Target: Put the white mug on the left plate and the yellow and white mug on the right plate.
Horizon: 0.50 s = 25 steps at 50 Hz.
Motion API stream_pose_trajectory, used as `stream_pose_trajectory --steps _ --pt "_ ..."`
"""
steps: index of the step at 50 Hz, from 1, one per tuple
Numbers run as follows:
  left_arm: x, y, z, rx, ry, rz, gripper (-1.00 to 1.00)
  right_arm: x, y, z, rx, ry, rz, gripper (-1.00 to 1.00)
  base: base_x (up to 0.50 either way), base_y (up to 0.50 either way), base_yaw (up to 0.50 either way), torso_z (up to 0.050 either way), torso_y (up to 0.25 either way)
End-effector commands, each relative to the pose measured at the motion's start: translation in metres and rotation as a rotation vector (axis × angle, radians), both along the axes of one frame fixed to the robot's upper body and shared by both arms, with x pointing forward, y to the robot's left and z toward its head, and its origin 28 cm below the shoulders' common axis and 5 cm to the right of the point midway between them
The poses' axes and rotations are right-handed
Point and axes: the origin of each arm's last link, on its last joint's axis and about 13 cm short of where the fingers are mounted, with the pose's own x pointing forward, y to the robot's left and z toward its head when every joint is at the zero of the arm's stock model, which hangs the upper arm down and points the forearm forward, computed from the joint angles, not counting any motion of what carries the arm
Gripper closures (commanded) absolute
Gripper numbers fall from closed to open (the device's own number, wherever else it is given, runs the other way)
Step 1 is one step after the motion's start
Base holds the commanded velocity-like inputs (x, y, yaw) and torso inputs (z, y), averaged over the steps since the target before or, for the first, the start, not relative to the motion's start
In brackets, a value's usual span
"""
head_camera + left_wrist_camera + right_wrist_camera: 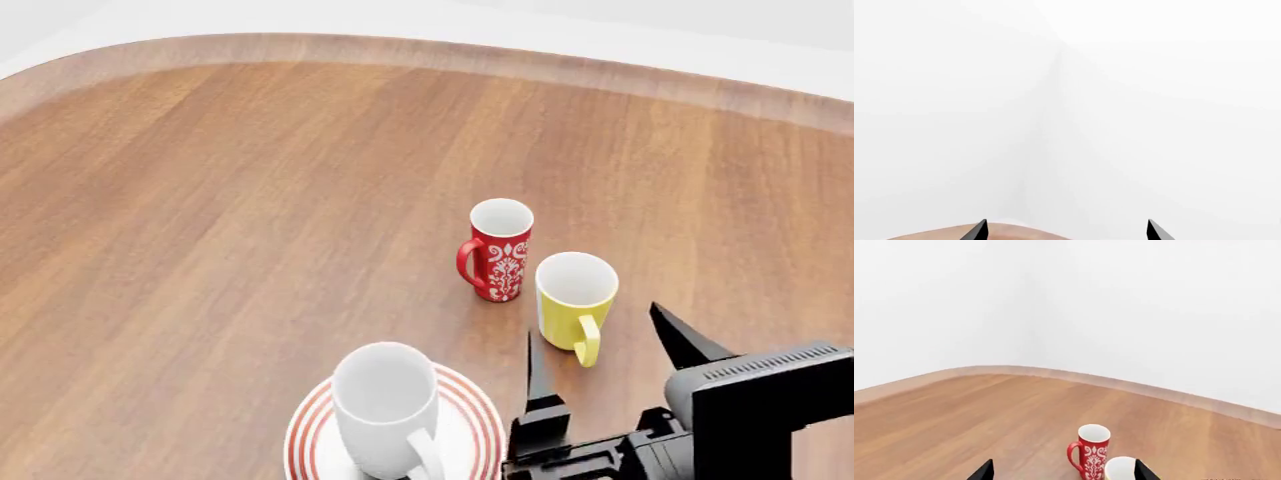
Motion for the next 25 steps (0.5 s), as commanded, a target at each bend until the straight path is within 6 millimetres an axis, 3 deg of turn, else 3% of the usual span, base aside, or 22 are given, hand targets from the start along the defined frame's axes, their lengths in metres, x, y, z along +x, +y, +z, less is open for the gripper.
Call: stream_pose_trajectory --steps 1,9,20,25 --pt "0.000 0.000 0.001 -0.003 -0.003 -0.003 -1.00 0.036 0.006 0.014 0.026 0.028 -0.101 -1.00 0.00 0.00 0.00 0.000 0.000" --pt "-0.001 0.000 0.000 -0.006 -0.001 -0.003 -1.00 0.057 0.002 0.002 0.040 0.196 -0.222 -1.00 0.00 0.00 0.00 0.000 0.000" --pt "-0.001 -0.001 0.000 -0.005 0.001 -0.009 -1.00 0.068 -0.003 -0.011 -0.029 0.282 -0.284 -1.00 0.00 0.00 0.00 0.000 0.000" --pt "-0.001 -0.001 0.000 -0.006 0.000 -0.010 -1.00 0.067 -0.003 -0.016 -0.097 0.313 -0.230 -1.00 0.00 0.00 0.00 0.000 0.000"
